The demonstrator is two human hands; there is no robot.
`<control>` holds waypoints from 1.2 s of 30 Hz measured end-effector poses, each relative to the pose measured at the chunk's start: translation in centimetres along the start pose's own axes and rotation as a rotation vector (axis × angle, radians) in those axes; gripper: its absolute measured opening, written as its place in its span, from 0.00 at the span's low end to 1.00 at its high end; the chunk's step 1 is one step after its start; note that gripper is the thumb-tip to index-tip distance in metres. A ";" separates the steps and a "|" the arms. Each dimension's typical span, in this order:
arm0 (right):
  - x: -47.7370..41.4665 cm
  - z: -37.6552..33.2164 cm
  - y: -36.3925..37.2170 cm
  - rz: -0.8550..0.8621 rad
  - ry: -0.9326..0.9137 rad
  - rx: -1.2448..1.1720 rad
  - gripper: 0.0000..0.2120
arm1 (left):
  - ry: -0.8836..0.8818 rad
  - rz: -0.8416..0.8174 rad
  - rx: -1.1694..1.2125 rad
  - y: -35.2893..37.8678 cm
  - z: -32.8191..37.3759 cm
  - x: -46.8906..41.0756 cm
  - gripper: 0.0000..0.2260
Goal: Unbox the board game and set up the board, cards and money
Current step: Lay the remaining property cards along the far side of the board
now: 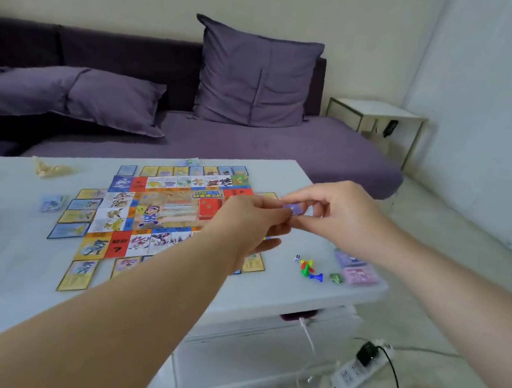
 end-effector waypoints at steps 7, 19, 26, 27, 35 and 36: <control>4.7 11.9 -1.4 0.315 0.368 -0.087 0.08 | 0.064 0.020 -0.424 4.6 -2.1 -5.7 0.01; 7.8 19.5 0.3 0.517 0.505 -0.032 0.07 | 0.115 -0.013 -1.104 10.9 -4.8 -16.3 0.06; 7.9 20.9 0.7 0.456 0.537 0.003 0.09 | 0.001 -0.043 -1.153 10.9 -6.2 -18.6 0.06; 7.9 21.0 0.7 0.453 0.542 0.001 0.09 | 0.009 -0.047 -1.153 11.0 -6.3 -18.6 0.06; 8.1 21.5 0.8 0.446 0.578 -0.046 0.09 | 0.079 -0.041 -1.191 11.9 -6.5 -18.8 0.06; 8.0 21.4 0.8 0.451 0.578 -0.055 0.10 | 0.085 -0.038 -1.190 11.8 -6.6 -18.8 0.06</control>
Point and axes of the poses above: each hand's wrist, its own x-axis away from the middle knuckle, its own y-axis out of the palm, z = x × y, the point moved 3 cm from there along -x, towards the middle knuckle, and after that the axes turned 7 degrees about -y, right-handed, at the moved point
